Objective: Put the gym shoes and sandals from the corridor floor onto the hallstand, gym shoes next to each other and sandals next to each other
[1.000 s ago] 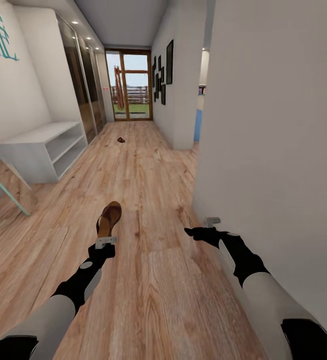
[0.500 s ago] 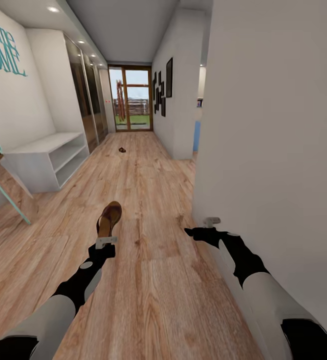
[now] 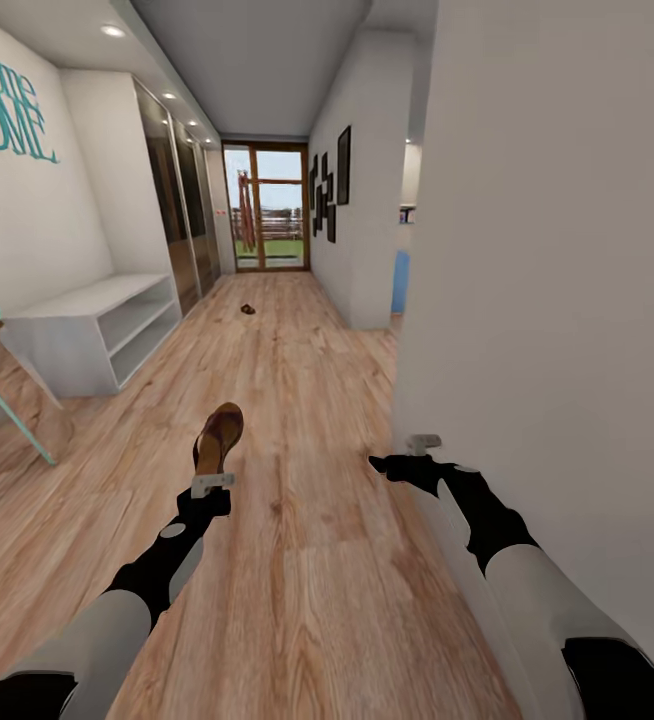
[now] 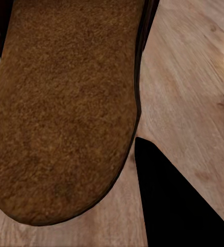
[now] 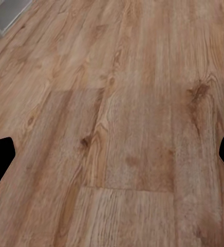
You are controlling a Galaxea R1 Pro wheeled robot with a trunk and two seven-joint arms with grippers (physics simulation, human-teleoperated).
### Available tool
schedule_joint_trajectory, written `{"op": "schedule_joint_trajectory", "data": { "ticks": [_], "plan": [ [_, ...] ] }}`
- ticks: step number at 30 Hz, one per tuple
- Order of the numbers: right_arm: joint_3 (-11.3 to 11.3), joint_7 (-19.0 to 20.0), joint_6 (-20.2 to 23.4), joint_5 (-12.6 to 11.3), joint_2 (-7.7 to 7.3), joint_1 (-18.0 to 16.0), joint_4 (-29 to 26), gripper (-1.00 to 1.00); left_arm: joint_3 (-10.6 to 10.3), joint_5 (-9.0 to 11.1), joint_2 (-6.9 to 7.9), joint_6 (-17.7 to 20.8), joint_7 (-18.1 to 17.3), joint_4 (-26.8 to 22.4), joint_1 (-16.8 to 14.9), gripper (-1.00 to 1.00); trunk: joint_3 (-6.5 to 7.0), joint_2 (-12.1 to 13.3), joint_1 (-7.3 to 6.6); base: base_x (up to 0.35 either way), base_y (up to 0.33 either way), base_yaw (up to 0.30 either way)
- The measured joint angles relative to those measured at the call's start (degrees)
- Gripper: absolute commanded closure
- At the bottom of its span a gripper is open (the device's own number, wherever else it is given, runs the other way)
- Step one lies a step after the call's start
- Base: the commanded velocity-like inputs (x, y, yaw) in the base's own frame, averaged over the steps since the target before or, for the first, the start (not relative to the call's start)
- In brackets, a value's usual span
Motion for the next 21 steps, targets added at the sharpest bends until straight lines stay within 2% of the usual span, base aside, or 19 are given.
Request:
{"op": "schedule_joint_trajectory", "data": {
  "ticks": [6, 15, 21],
  "plan": [
    [0.0, 0.0, -0.01, 0.0, 0.0, 0.01, 0.0, -1.0, 0.0, 0.01, -0.01, -0.03, 0.0, 0.0, -0.01, 1.0, 0.5, 0.0, 0.01, 0.299, 0.154, 0.175],
    [0.0, 0.0, -0.01, 0.0, -0.01, 0.01, -0.09, -1.0, 0.0, 0.01, -0.03, -0.01, 0.01, 0.02, -0.01, 1.0, 1.16, 0.0, 0.01, 0.235, 0.234, 0.199],
    [-0.04, 0.03, -0.03, -0.03, -0.06, 0.01, -0.09, -1.0, 0.01, 0.02, -0.04, -0.03, 0.01, 0.03, -0.01, 1.0, 1.37, 0.0, 0.01, 0.231, 0.242, 0.066]
  ]
}}
